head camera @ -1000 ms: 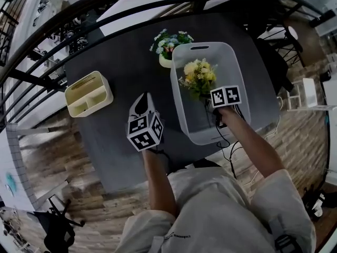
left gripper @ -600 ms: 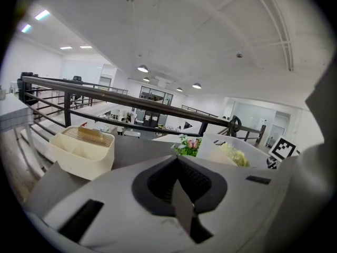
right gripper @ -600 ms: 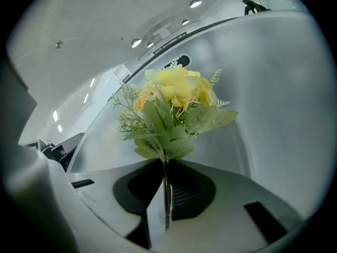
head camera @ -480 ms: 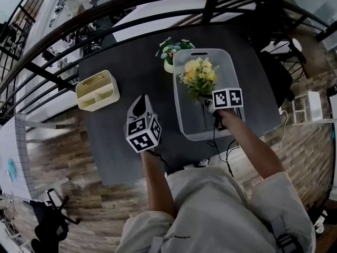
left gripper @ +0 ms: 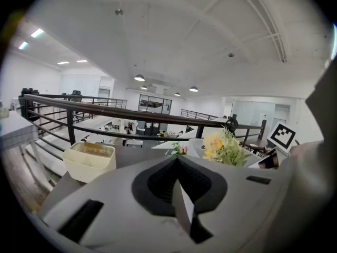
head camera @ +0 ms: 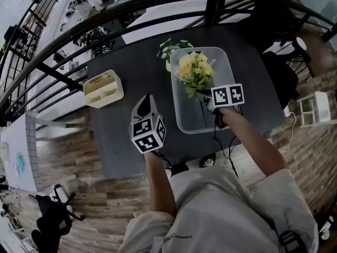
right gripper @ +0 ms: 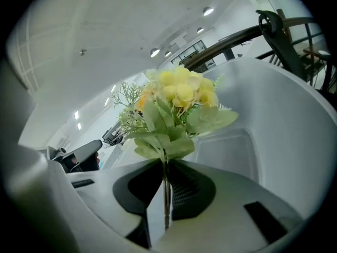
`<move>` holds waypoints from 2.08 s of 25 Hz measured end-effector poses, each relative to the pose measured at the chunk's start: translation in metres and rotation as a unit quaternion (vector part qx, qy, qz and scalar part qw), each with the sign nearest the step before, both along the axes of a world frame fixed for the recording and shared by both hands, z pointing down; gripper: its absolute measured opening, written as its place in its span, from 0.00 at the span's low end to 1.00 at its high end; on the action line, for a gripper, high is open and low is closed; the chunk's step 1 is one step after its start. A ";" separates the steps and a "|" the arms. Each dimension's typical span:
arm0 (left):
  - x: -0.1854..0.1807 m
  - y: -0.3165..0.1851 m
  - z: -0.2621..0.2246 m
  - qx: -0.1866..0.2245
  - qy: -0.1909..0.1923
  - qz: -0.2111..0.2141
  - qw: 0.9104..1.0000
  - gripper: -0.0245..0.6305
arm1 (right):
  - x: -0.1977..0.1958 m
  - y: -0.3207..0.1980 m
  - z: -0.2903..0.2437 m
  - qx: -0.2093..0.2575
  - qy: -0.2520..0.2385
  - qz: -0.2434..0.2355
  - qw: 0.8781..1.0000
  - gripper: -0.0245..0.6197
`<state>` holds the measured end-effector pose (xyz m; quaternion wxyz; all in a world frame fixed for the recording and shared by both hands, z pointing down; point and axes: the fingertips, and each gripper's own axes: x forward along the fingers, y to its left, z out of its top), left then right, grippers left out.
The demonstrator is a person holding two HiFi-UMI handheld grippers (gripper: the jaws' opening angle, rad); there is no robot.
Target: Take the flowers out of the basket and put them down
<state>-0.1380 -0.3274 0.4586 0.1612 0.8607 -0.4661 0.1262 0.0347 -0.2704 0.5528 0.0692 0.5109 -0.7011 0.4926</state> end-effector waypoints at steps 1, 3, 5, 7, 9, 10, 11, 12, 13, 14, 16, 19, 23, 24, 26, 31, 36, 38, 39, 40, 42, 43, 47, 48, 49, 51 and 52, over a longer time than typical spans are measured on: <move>0.001 0.004 -0.003 0.004 0.001 0.001 1.000 0.06 | -0.001 0.000 -0.004 0.007 -0.002 -0.003 1.000 0.14; 0.004 0.013 -0.012 0.014 0.004 0.004 1.000 0.06 | -0.002 0.000 -0.015 0.023 -0.003 -0.010 1.000 0.14; 0.010 0.023 -0.021 0.025 0.005 0.011 1.000 0.06 | 0.000 -0.001 -0.028 0.040 -0.001 -0.014 0.999 0.14; 0.015 0.032 -0.027 0.032 0.004 0.017 0.999 0.06 | 0.002 0.000 -0.041 0.056 -0.005 -0.013 0.998 0.14; 0.019 0.039 -0.030 0.037 0.002 0.020 0.999 0.06 | 0.004 0.000 -0.053 0.072 -0.009 -0.013 0.997 0.14; 0.020 0.042 -0.030 0.039 0.001 0.020 0.999 0.06 | 0.003 0.000 -0.058 0.080 -0.008 -0.014 0.997 0.14; 0.021 0.046 -0.031 0.040 0.000 0.020 0.999 0.06 | 0.003 0.000 -0.062 0.087 -0.005 -0.017 0.996 0.14; 0.023 0.049 -0.031 0.041 -0.001 0.021 0.999 0.06 | 0.002 0.000 -0.065 0.092 -0.001 -0.021 0.996 0.14; 0.026 0.052 -0.031 0.042 -0.002 0.022 0.999 0.06 | 0.002 0.000 -0.067 0.095 0.003 -0.025 0.995 0.14; 0.030 0.056 -0.032 0.044 -0.003 0.024 0.999 0.06 | 0.002 0.002 -0.070 0.097 0.004 -0.028 0.995 0.14; 0.038 0.064 -0.036 0.049 -0.003 0.027 0.998 0.06 | 0.003 0.008 -0.076 0.104 0.001 -0.033 0.994 0.14; 0.048 0.076 -0.045 0.059 -0.002 0.029 0.998 0.06 | 0.006 0.018 -0.090 0.119 -0.008 -0.034 0.992 0.14; 0.063 0.094 -0.049 0.067 -0.004 0.036 0.997 0.06 | 0.004 0.031 -0.116 0.146 -0.010 -0.036 0.989 0.14; 0.068 0.100 -0.051 0.070 -0.005 0.039 0.997 0.06 | 0.005 0.035 -0.124 0.154 -0.009 -0.037 0.987 0.14; 0.083 0.112 -0.054 0.075 -0.004 0.046 0.996 0.06 | 0.014 0.044 -0.139 0.169 -0.010 -0.035 0.985 0.14; 0.121 0.140 -0.061 0.087 -0.004 0.069 0.994 0.06 | 0.048 0.070 -0.163 0.192 -0.014 -0.020 0.981 0.14; 0.152 0.167 -0.058 0.099 -0.010 0.093 0.991 0.06 | 0.082 0.100 -0.161 0.204 -0.007 -0.003 0.979 0.14; 0.165 0.175 -0.056 0.104 -0.014 0.105 0.989 0.06 | 0.097 0.110 -0.157 0.205 -0.002 0.008 0.979 0.14; 0.170 0.179 -0.056 0.105 -0.016 0.111 0.988 0.06 | 0.104 0.115 -0.155 0.204 0.000 0.014 0.979 0.14; 0.175 0.183 -0.055 0.106 -0.017 0.116 0.988 0.06 | 0.111 0.120 -0.152 0.202 0.000 0.021 0.979 0.14; 0.184 0.193 -0.056 0.102 -0.011 0.124 0.987 0.06 | 0.125 0.132 -0.146 0.196 -0.001 0.034 0.980 0.14; 0.189 0.199 -0.057 0.099 -0.006 0.129 0.987 0.06 | 0.132 0.139 -0.143 0.194 -0.001 0.039 0.980 0.14; 0.194 0.216 -0.062 0.106 -0.023 0.153 0.982 0.06 | 0.150 0.151 -0.131 0.183 -0.006 0.060 0.981 0.14; 0.194 0.216 -0.065 0.111 -0.032 0.161 0.980 0.06 | 0.154 0.150 -0.129 0.181 -0.009 0.066 0.981 0.14; 0.196 0.216 -0.068 0.114 -0.036 0.167 0.979 0.06 | 0.157 0.149 -0.126 0.179 -0.014 0.073 0.981 0.14; 0.204 0.214 -0.075 0.115 -0.027 0.175 0.978 0.06 | 0.163 0.152 -0.117 0.176 -0.023 0.084 0.980 0.14; 0.210 0.214 -0.078 0.115 -0.019 0.179 0.977 0.06 | 0.166 0.155 -0.112 0.174 -0.025 0.088 0.980 0.14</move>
